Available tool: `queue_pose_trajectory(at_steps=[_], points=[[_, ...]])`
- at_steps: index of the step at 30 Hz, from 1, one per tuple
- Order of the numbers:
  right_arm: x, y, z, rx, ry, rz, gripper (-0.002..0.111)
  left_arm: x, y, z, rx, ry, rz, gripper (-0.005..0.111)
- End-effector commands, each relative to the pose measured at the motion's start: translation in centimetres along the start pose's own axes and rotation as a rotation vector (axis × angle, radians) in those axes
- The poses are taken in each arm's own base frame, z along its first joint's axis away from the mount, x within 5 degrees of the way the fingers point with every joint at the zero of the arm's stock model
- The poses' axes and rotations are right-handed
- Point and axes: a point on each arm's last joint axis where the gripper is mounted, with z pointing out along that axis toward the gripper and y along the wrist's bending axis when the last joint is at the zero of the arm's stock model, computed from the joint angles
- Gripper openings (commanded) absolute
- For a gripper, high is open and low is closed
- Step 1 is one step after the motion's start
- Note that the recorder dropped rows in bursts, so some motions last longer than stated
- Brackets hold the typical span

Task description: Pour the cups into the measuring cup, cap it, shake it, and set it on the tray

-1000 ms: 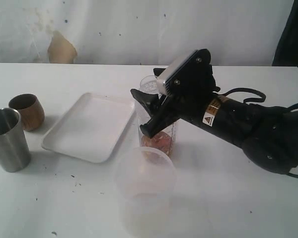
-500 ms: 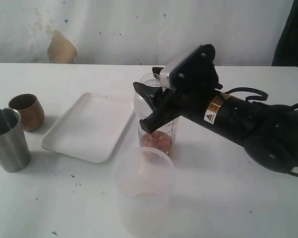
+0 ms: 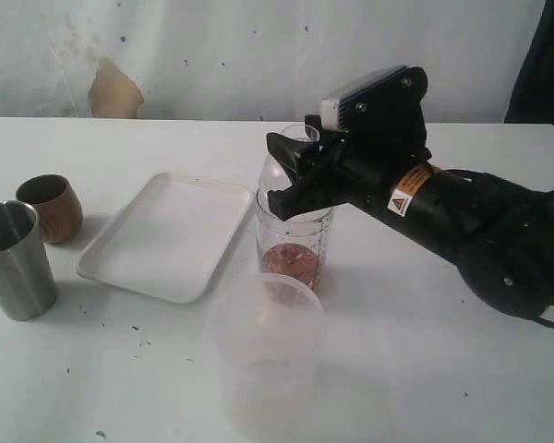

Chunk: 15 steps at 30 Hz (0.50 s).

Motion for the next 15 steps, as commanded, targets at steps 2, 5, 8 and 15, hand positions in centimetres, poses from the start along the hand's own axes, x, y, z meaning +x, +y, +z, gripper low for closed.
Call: queue_pose_trajectory(at_steps=[2, 5, 8, 15], points=[[-0.30, -0.13, -0.05, 0.017, 0.001, 0.040, 0.000, 0.12, 0.04, 0.00, 0.001, -0.002, -0.004, 0.000], [-0.30, -0.13, -0.05, 0.017, 0.000, 0.059, 0.000, 0.12, 0.04, 0.00, 0.001, -0.002, -0.004, 0.000], [-0.34, -0.13, -0.05, 0.016, -0.004, 0.089, 0.000, 0.12, 0.04, 0.00, 0.001, -0.002, -0.004, 0.000], [-0.38, -0.12, -0.05, 0.016, -0.009, 0.091, 0.000, 0.12, 0.04, 0.00, 0.001, -0.002, -0.004, 0.000]])
